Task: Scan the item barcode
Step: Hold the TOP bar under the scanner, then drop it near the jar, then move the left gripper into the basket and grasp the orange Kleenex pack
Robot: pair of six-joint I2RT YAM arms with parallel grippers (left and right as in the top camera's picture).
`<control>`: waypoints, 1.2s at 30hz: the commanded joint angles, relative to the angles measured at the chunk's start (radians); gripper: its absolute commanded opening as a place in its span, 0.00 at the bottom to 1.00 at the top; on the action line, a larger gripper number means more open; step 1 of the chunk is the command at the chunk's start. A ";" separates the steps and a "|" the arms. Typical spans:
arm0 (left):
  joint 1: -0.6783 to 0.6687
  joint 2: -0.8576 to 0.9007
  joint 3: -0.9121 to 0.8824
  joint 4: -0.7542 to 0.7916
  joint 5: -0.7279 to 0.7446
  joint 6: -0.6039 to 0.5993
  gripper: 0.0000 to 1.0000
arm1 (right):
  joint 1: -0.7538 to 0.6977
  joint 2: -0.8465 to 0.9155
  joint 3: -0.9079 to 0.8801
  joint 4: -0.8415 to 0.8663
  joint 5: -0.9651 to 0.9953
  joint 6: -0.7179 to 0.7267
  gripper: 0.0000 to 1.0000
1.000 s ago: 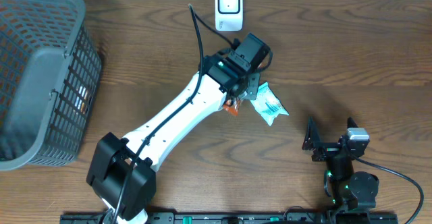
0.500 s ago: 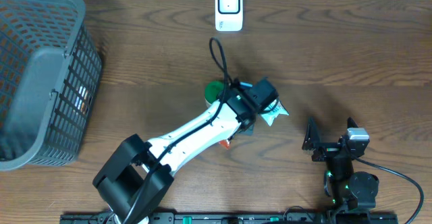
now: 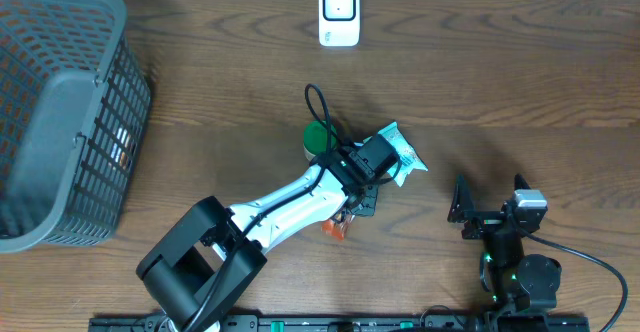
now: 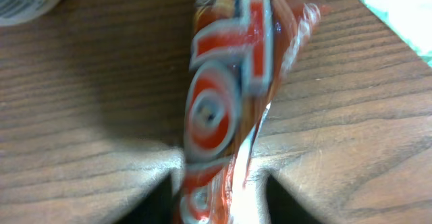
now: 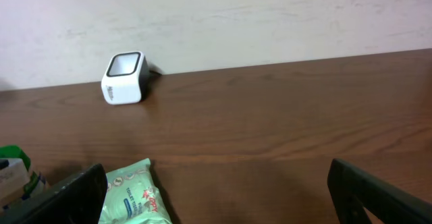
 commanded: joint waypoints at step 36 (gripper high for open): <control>0.683 -0.786 0.615 -0.111 -0.474 0.430 0.98 | 0.008 -0.003 -0.002 -0.003 0.004 0.001 0.99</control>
